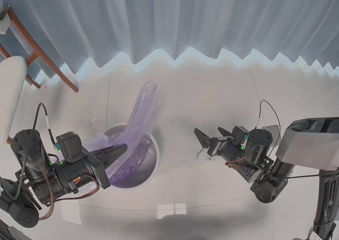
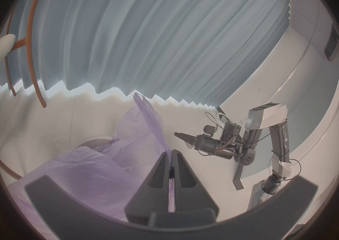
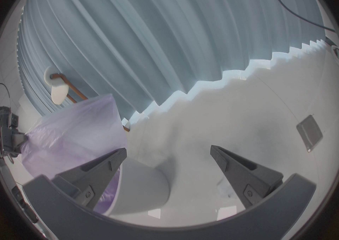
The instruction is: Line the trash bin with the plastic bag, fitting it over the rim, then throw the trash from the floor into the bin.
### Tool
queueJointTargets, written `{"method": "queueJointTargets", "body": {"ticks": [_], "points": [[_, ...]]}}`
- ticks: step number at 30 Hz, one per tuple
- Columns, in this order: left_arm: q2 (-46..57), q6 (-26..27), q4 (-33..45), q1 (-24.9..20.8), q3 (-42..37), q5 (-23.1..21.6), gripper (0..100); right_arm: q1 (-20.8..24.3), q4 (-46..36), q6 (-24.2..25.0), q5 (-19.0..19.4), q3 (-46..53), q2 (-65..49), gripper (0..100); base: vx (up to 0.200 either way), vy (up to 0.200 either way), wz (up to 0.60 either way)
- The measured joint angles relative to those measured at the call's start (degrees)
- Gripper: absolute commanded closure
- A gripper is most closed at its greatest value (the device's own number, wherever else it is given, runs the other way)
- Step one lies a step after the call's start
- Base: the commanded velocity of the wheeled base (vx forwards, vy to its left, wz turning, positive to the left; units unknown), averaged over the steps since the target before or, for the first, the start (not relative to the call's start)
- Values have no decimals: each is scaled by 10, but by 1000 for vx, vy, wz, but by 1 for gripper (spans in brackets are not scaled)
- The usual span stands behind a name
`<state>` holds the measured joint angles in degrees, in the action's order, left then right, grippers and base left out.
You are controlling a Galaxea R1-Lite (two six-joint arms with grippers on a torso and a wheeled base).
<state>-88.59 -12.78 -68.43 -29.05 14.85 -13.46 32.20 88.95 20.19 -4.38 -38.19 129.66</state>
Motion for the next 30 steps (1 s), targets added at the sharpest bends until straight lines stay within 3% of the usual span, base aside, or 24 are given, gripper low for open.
{"method": "queueJointTargets", "body": {"ticks": [14,21,30], "points": [[17,-2,0,-25,-2,-1,100,23,0,-19,-6,-220,100,0,0,0,0],[24,-2,0,-36,-7,-2,100,30,-57,-27,-6,-330,140,0,0,0,0],[28,-2,0,-39,-11,-2,100,109,-54,-31,-7,-370,171,0,0,0,0]]}}
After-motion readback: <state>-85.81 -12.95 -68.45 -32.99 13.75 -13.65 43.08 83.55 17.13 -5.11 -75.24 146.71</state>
